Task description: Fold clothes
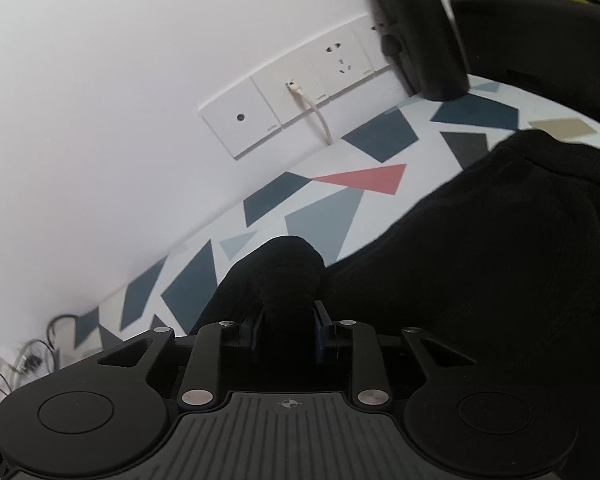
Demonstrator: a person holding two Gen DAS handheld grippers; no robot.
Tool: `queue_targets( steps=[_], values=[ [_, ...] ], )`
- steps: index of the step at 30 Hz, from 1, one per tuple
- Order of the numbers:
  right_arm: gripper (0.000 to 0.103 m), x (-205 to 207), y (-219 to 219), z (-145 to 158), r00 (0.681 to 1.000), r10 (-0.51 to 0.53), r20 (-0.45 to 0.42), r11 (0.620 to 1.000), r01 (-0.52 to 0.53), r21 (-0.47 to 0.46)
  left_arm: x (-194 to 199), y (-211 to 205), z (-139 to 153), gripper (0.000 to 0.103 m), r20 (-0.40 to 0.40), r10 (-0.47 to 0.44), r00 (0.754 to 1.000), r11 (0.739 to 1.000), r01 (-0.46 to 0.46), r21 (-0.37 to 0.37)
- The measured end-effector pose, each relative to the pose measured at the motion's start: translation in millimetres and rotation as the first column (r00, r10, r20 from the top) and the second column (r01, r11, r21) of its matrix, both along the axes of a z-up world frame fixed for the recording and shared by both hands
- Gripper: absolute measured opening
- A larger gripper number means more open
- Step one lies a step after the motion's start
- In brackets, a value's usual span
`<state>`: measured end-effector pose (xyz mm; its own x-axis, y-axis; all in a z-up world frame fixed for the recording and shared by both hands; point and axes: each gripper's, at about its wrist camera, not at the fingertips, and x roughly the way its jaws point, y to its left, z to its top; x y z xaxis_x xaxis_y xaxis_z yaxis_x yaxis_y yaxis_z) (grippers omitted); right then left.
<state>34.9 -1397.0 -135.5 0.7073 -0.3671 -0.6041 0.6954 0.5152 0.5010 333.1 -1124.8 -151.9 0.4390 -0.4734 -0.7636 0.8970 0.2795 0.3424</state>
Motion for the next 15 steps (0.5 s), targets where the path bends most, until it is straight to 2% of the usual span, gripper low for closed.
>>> queue_targets(
  steps=[1, 2, 3, 4, 5, 6, 9, 12, 15],
  values=[
    [0.014, 4, -1, -1, 1.0, 0.007, -0.009, 1.0, -0.007, -0.011, 0, -3, -5, 0.083, 0.0, -0.016, 1.0, 1.0, 0.016, 0.013],
    [0.013, 6, -3, 2, 1.0, 0.007, -0.001, 1.0, -0.007, -0.019, 5, -5, -3, 0.051, -0.051, -0.035, 0.998, 0.999, 0.035, 0.011],
    [0.013, 7, -5, 5, 1.0, 0.007, 0.008, 1.0, -0.006, -0.026, 9, -8, -2, 0.031, -0.099, -0.052, 0.994, 0.999, 0.053, 0.008],
    [0.013, 8, -8, 11, 0.999, -0.001, 0.033, 0.999, 0.002, -0.04, 12, -12, 1, 0.014, -0.133, -0.055, 0.99, 0.998, 0.059, 0.023],
    [0.012, 8, -10, 18, 0.998, -0.002, 0.058, 0.998, 0.006, -0.059, 15, -17, 3, 0.012, -0.162, -0.059, 0.985, 0.997, 0.066, 0.037],
    [0.012, 8, -12, 24, 0.997, -0.004, 0.083, 0.997, 0.01, -0.078, 15, -19, 4, 0.008, -0.14, -0.07, 0.988, 0.996, 0.078, 0.051],
    [0.012, 15, -23, 40, 0.992, 0.006, 0.125, 0.99, 0.011, -0.14, 23, -23, 7, 0.004, -0.068, -0.053, 0.996, 0.995, 0.058, 0.081],
    [0.012, 31, -46, 42, 0.992, -0.007, 0.127, 0.991, 0.023, -0.13, 42, -22, 16, 0.002, -0.045, 0.041, 0.998, 0.998, -0.039, 0.043],
    [0.012, 58, -70, 38, 0.996, 0.004, 0.093, 0.989, 0.01, -0.147, 64, -23, 27, 0.002, -0.003, 0.161, 0.987, 0.987, -0.161, -0.011]
  ],
)
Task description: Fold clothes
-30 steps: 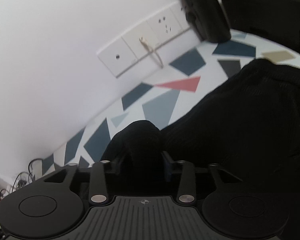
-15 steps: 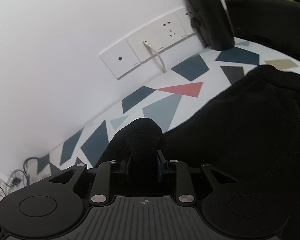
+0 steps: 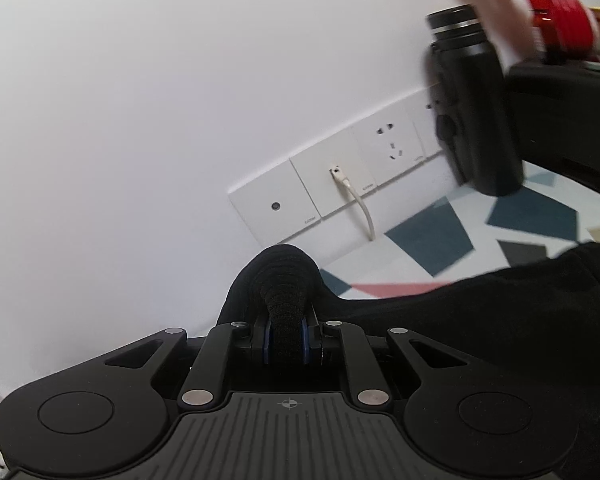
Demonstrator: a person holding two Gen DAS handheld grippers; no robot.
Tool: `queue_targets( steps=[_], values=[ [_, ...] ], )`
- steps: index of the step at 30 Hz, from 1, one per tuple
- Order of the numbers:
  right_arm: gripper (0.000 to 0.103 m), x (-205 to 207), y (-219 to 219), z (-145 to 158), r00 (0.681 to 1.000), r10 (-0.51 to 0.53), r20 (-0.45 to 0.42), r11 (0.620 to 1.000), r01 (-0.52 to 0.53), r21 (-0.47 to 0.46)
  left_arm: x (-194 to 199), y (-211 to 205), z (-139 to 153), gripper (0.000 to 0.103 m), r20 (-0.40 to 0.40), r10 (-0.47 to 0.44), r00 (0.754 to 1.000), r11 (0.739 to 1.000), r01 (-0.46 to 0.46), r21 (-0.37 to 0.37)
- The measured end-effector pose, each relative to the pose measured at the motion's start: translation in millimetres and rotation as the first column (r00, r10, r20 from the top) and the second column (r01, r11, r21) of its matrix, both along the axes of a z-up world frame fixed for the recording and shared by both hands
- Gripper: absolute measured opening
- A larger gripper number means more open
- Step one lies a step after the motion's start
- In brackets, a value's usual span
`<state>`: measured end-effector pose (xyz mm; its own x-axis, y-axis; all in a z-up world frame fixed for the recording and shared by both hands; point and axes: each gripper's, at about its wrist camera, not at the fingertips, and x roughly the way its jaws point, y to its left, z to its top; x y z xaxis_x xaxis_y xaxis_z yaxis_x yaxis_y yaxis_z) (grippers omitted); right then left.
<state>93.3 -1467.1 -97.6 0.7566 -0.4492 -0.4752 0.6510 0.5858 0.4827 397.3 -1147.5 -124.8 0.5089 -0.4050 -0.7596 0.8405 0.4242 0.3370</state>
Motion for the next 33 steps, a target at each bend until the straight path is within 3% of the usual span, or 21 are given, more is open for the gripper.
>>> queue_targets(
  steps=[1, 3, 4, 5, 6, 10, 13, 14, 15, 16, 17, 19, 20, 21, 24, 28, 31, 33],
  values=[
    [0.014, 10, -9, -3, 1.0, 0.001, -0.014, 1.0, -0.001, 0.003, 8, -1, 3, 0.003, 0.018, 0.041, 0.999, 0.999, -0.04, -0.017],
    [0.029, 32, -25, -12, 0.999, -0.004, -0.047, 1.0, 0.005, 0.007, 18, -6, 6, 0.012, 0.027, 0.077, 0.997, 0.996, -0.076, -0.037],
    [0.044, 43, -32, -19, 0.997, -0.023, -0.078, 1.0, 0.024, 0.006, 20, -9, 7, 0.035, 0.019, 0.073, 0.997, 0.997, -0.072, -0.039],
    [0.058, 49, -35, -22, 0.993, -0.04, -0.107, 0.999, 0.04, 0.0, 17, -12, 7, 0.07, 0.001, 0.042, 0.999, 0.999, -0.042, -0.035],
    [0.063, 54, -38, -25, 0.989, -0.057, -0.137, 0.998, 0.057, -0.007, 15, -15, 6, 0.081, -0.016, 0.011, 1.0, 0.999, -0.012, -0.032],
    [0.066, 52, -34, -30, 0.985, -0.047, -0.168, 0.999, 0.049, 0.002, -9, -30, -5, 0.084, -0.08, -0.147, 0.986, 0.988, 0.149, 0.027],
    [0.076, 20, -16, -27, 0.991, -0.064, -0.117, 0.998, 0.064, -0.001, -23, -34, -28, 0.084, -0.061, -0.201, 0.978, 0.975, 0.206, 0.086],
    [0.077, 4, -10, -27, 0.99, -0.1, -0.099, 0.995, 0.1, -0.001, -25, -35, -31, 0.092, -0.041, -0.196, 0.98, 0.977, 0.199, 0.082],
    [0.077, -13, -4, -27, 0.987, -0.136, -0.081, 0.991, 0.137, 0.001, -28, -36, -34, 0.093, -0.021, -0.191, 0.981, 0.978, 0.192, 0.078],
    [0.077, -33, 2, -28, 0.979, -0.193, -0.067, 0.981, 0.195, 0.016, -30, -37, -36, 0.093, -0.004, -0.184, 0.983, 0.98, 0.184, 0.073],
    [0.078, -51, 8, -31, 0.966, -0.249, -0.063, 0.967, 0.252, 0.034, -26, -38, -35, 0.086, -0.031, -0.171, 0.985, 0.983, 0.172, 0.059],
    [0.078, -89, 19, -36, 0.931, -0.358, -0.068, 0.93, 0.362, 0.066, -19, -39, -31, 0.055, -0.1, -0.161, 0.982, 0.986, 0.165, 0.027],
    [0.078, -104, 23, -39, 0.912, -0.402, -0.082, 0.911, 0.407, 0.069, -20, -40, -28, 0.02, -0.104, -0.157, 0.982, 0.987, 0.161, 0.031],
    [0.078, -117, 28, -41, 0.892, -0.44, -0.106, 0.892, 0.447, 0.061, -20, -42, -25, 0.015, -0.108, -0.152, 0.982, 0.987, 0.156, 0.035],
    [0.078, -140, 34, -48, 0.867, -0.476, -0.151, 0.873, 0.486, 0.035, -21, -45, -16, 0.009, -0.123, -0.137, 0.983, 0.989, 0.143, 0.045],
    [0.078, -155, 36, -54, 0.847, -0.504, -0.169, 0.852, 0.52, 0.064, -24, -31, 31, 0.009, -0.197, -0.108, 0.974, 0.994, 0.102, -0.041],
    [0.078, -151, 37, -51, 0.851, -0.508, -0.135, 0.851, 0.52, 0.073, -19, -8, 80, 0.009, -0.138, -0.057, 0.989, 0.99, 0.038, -0.134],
    [0.078, -146, 35, -49, 0.859, -0.502, -0.104, 0.85, 0.512, 0.124, -6, 7, 102, 0.009, -0.094, 0.054, 0.994, 0.974, -0.074, -0.216]
  ],
)
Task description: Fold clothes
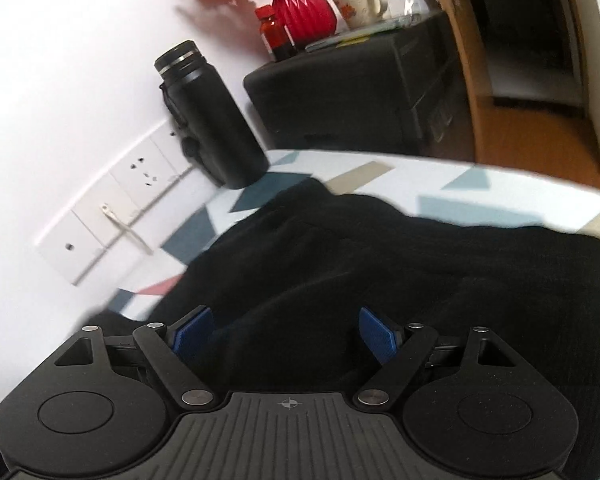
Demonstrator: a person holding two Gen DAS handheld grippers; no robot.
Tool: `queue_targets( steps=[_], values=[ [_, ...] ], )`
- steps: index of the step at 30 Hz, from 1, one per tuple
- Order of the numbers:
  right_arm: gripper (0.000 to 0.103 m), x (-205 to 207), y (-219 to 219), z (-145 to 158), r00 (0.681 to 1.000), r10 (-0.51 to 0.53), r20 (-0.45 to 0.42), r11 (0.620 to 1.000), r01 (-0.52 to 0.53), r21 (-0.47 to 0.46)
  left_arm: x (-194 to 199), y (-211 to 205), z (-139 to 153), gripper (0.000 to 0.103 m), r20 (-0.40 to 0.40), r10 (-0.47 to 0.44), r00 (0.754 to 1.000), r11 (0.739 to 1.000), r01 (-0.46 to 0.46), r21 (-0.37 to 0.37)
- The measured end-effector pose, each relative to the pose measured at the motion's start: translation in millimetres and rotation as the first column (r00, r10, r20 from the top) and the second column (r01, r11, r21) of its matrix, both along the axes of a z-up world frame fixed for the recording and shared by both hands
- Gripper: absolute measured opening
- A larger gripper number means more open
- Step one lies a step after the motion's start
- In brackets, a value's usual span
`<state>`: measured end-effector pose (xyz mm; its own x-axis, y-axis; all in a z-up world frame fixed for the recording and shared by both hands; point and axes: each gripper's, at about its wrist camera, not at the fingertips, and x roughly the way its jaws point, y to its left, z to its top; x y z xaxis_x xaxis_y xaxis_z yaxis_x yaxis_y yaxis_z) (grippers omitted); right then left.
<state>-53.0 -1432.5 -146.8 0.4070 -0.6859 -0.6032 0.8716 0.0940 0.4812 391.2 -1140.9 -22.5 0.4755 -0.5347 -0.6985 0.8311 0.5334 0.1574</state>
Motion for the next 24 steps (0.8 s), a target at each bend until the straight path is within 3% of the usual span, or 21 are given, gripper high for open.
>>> queue_targets(
  steps=[2, 4, 7, 8, 11, 15, 18, 20, 24],
  values=[
    [0.078, 5, -6, -2, 0.995, 0.001, 0.1, 0.994, -0.012, 0.105, 13, 15, 22, 0.009, 0.039, 0.123, 0.992, 0.989, -0.119, -0.083],
    [0.078, 15, -7, -5, 0.979, -0.015, 0.204, 0.982, -0.024, 0.186, 26, 21, 24, 0.009, 0.051, 0.245, 0.968, 0.964, -0.238, -0.12],
    [0.082, 38, -5, 0, 0.974, 0.013, 0.227, 0.982, -0.055, 0.181, 40, 12, 3, 0.016, 0.009, 0.321, 0.947, 0.945, -0.32, -0.066],
    [0.084, 44, -5, 2, 0.975, 0.03, 0.219, 0.984, -0.067, 0.167, 42, 6, -7, 0.024, 0.013, 0.33, 0.944, 0.944, -0.329, -0.04],
    [0.082, 49, -12, 8, 0.98, 0.068, 0.185, 0.99, -0.089, 0.109, 30, -22, -35, 0.074, 0.099, 0.269, 0.958, 0.959, -0.276, 0.067],
    [0.082, 43, -42, 20, 0.997, 0.069, 0.034, 0.998, -0.07, 0.008, 11, -49, -59, 0.075, 0.116, 0.186, 0.976, 0.97, -0.201, 0.137],
    [0.083, 44, -81, 22, 0.983, 0.104, -0.154, 0.992, -0.113, -0.05, -2, -71, -69, 0.075, 0.096, 0.162, 0.982, 0.973, -0.175, 0.15],
    [0.083, 53, -107, 16, 0.939, 0.114, -0.325, 0.988, -0.143, -0.065, -13, -89, -72, 0.075, 0.088, 0.142, 0.986, 0.977, -0.154, 0.148],
    [0.084, 76, -130, -2, 0.836, 0.231, -0.497, 0.96, -0.278, -0.021, -32, -118, -78, 0.081, 0.083, 0.102, 0.991, 0.985, -0.112, 0.13]
  ],
)
